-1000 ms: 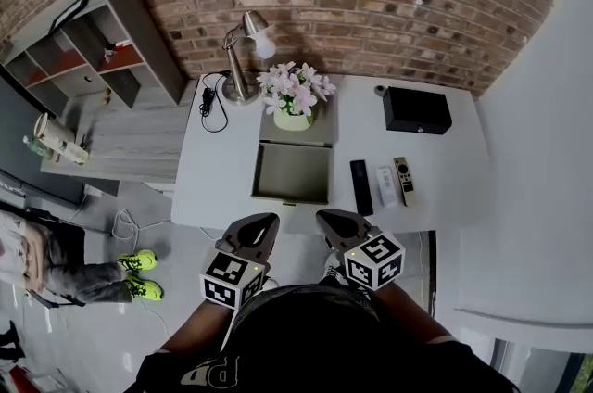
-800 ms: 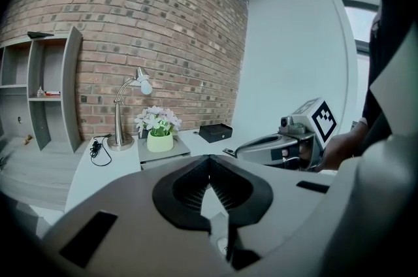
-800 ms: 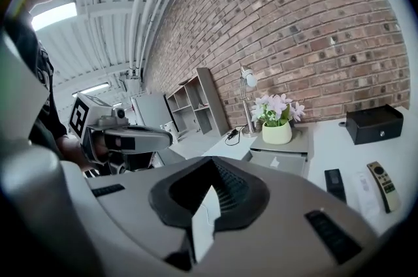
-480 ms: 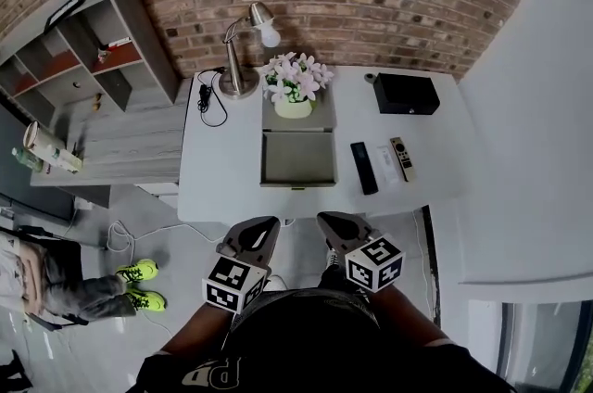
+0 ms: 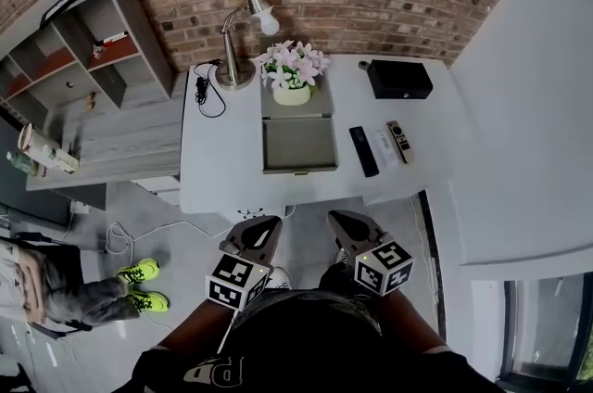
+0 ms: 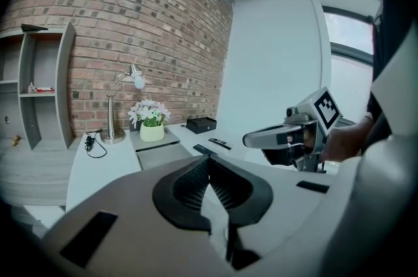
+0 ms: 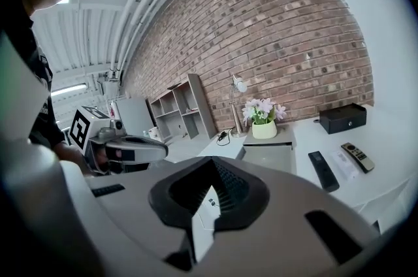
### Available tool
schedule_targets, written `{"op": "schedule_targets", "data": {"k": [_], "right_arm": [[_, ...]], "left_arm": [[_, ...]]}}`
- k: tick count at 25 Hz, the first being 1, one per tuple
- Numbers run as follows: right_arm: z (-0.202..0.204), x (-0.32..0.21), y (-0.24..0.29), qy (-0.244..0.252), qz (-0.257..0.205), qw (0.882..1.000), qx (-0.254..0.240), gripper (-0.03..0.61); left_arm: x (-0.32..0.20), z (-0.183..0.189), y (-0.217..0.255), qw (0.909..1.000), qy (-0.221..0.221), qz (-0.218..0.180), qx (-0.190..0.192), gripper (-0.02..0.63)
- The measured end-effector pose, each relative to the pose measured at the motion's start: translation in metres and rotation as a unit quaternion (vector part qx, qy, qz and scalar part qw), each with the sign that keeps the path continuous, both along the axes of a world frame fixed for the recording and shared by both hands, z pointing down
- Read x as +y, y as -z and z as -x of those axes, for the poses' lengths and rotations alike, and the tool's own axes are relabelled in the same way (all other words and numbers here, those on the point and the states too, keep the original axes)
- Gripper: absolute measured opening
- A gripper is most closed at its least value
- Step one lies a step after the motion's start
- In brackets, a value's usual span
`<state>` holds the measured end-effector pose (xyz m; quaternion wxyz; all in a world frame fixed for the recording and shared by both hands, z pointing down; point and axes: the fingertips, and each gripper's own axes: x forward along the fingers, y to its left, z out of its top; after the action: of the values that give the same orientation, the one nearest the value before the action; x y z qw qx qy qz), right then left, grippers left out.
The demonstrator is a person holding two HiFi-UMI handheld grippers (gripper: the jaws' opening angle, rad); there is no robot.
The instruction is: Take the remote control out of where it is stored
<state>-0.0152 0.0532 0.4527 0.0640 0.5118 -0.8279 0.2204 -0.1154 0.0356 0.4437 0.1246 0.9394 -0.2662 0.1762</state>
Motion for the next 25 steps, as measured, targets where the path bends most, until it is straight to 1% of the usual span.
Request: {"op": "schedule_targets", "data": {"k": [8, 11, 17, 25], "right_arm": [[0.005, 0.003, -0.003, 0.016, 0.001, 1.0, 0.025, 0.006], [0.005, 0.003, -0.002, 0.021, -0.001, 0.999, 0.033, 0.005], [0.003, 0.012, -0.006, 0.023, 0.004, 0.999, 0.035, 0.005], [0.005, 0.016, -0.003, 0.02, -0.001, 0.999, 0.037, 0.005]], "left_arm": [[0.004, 0.005, 0.006, 0.9997, 0.022, -0.005, 0.011, 0.007], [0.008, 0.004, 0.009, 0.9996, 0.023, -0.007, 0.014, 0.006], [0.015, 0.005, 0.007, 0.9995, 0.027, -0.006, 0.013, 0.006], [0.02, 0.008, 0.008, 0.9996, 0.026, -0.01, 0.01, 0.006]]}}
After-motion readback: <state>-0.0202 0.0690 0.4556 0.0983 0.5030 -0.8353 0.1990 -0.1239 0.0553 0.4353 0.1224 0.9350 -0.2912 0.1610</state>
